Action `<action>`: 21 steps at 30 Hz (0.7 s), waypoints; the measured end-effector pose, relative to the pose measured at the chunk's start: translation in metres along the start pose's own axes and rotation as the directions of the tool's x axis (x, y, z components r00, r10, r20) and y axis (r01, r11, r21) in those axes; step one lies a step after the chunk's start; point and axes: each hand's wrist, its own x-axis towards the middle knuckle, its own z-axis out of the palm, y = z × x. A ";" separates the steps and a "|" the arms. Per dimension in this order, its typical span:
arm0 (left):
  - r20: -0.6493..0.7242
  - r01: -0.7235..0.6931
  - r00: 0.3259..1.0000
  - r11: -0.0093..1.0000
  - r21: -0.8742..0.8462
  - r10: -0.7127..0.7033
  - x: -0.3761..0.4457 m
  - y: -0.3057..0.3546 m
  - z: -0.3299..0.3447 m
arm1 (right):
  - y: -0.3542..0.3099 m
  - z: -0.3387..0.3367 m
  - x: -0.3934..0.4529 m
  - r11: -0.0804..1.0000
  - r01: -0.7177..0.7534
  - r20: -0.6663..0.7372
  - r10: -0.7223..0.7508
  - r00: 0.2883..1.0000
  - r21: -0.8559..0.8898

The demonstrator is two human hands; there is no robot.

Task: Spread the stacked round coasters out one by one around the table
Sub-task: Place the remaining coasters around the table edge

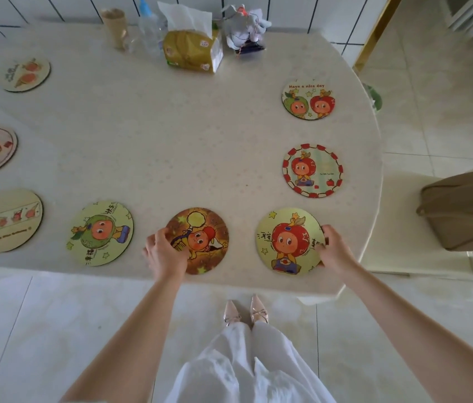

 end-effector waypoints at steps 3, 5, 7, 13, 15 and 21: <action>-0.005 0.027 1.000 0.999 -0.027 -0.028 0.000 0.000 -0.001 | 0.001 0.003 -0.001 0.991 0.023 -0.052 -0.030 0.998 -0.130; -0.021 0.056 0.998 0.997 -0.052 -0.057 0.001 0.000 0.000 | 0.003 0.007 -0.003 0.968 0.079 -0.111 -0.108 0.988 -0.239; -0.043 0.085 0.995 0.993 -0.078 -0.089 0.002 0.001 0.001 | 0.006 0.008 -0.006 0.954 0.098 -0.099 -0.131 0.986 -0.284; -0.011 0.245 0.967 0.947 -0.206 -0.253 0.008 -0.007 -0.003 | 0.012 0.014 -0.018 0.908 0.122 -0.048 -0.154 0.987 -0.400; -0.013 0.265 0.961 0.932 -0.248 -0.277 0.008 -0.011 -0.004 | 0.012 0.015 -0.021 0.899 0.138 -0.049 -0.174 0.984 -0.416; 0.066 0.369 0.918 0.779 -0.507 -0.391 0.000 -0.028 -0.005 | 0.008 0.014 -0.023 0.899 0.122 -0.046 -0.156 0.987 -0.421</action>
